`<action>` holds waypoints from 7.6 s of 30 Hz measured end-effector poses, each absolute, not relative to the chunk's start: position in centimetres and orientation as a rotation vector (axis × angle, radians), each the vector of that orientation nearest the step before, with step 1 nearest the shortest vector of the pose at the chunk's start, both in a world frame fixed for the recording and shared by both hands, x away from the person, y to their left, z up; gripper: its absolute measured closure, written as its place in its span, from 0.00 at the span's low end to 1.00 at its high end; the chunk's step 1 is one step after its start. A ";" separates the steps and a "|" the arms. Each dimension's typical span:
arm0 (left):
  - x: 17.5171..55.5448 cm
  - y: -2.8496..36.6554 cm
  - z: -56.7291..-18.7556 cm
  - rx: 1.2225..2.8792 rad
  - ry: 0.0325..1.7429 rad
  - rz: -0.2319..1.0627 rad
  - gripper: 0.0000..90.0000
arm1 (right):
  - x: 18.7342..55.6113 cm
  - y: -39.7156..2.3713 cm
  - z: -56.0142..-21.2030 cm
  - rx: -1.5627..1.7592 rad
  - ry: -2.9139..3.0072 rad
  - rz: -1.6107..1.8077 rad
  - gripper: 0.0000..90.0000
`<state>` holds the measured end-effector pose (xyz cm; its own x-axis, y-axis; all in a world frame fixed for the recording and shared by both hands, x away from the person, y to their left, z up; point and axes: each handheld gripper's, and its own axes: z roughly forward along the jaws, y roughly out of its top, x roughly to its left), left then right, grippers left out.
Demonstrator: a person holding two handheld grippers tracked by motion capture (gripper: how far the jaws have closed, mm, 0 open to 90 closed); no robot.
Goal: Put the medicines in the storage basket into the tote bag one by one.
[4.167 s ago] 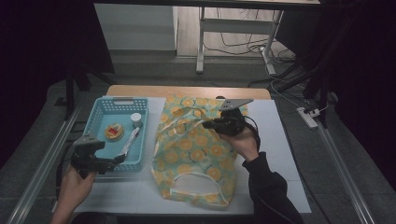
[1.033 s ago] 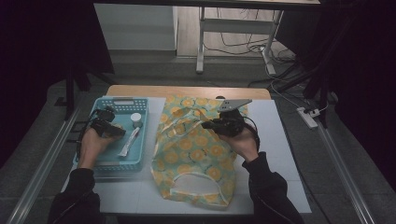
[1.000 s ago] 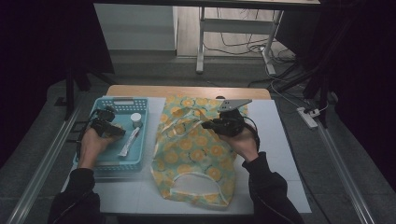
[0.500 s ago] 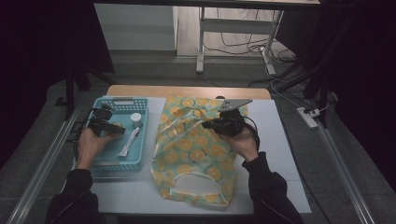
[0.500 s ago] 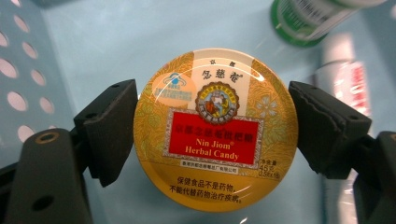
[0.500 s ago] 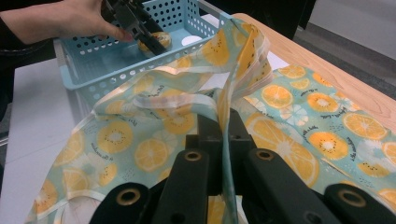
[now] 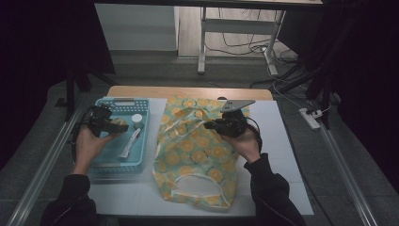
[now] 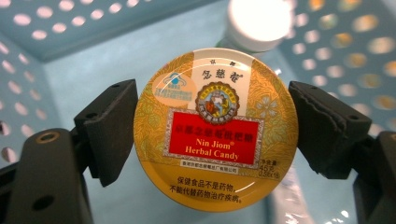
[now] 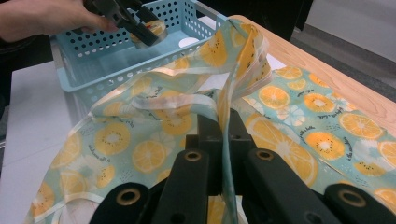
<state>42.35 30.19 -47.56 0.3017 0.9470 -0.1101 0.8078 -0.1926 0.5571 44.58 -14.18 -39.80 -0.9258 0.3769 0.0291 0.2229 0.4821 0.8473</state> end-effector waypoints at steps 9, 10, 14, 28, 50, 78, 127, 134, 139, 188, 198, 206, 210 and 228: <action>41.0 29.0 -46.4 2.072 1.447 0.339 0.23 | 44.7 -14.2 -39.9 0.536 2.557 1.433 0.99; 40.9 28.9 -46.3 2.072 1.438 0.338 0.23 | 44.7 -14.2 -39.9 0.537 2.557 1.435 0.99; 40.2 28.3 -45.7 2.078 1.387 0.337 0.23 | 44.7 -14.3 -39.9 0.539 2.551 1.431 0.99; 37.5 25.8 -44.2 2.101 1.228 0.284 0.23 | 44.7 -14.2 -40.0 0.540 2.549 1.432 0.99; 35.4 20.8 -43.4 2.160 1.011 0.189 0.23 | 45.0 -14.3 -40.3 0.562 2.547 1.425 0.99; 35.3 12.1 -43.4 2.256 0.769 0.115 0.23 | 45.1 -14.3 -40.4 0.572 2.545 1.427 0.99; 43.9 3.6 -49.2 2.330 0.823 0.223 0.23 | 46.7 -15.1 -42.1 0.653 2.498 1.372 0.99; 44.9 2.9 -50.1 2.334 0.836 0.225 0.23 | 46.8 -15.1 -42.3 0.651 2.487 1.372 0.99; 45.4 2.5 -50.8 2.337 0.848 0.234 0.23 | 47.0 -14.9 -42.7 0.648 2.490 1.353 0.99; 42.0 6.2 -46.9 2.123 0.744 0.017 0.01 | 47.3 -15.3 -43.0 0.660 2.490 1.360 0.99; 41.0 8.5 -46.4 2.110 0.744 0.027 0.00 | 47.2 -15.2 -43.0 0.658 2.494 1.362 0.99; 40.0 10.4 -46.0 2.104 0.747 0.054 0.00 | 47.1 -15.2 -42.9 0.643 2.505 1.361 0.99; 39.6 11.3 -45.7 2.108 0.749 0.078 0.00 | 47.1 -15.2 -42.9 0.648 2.507 1.369 0.99; 38.1 16.1 -44.7 2.040 0.896 0.141 0.00 | 46.8 -15.2 -42.5 0.639 2.512 1.381 0.99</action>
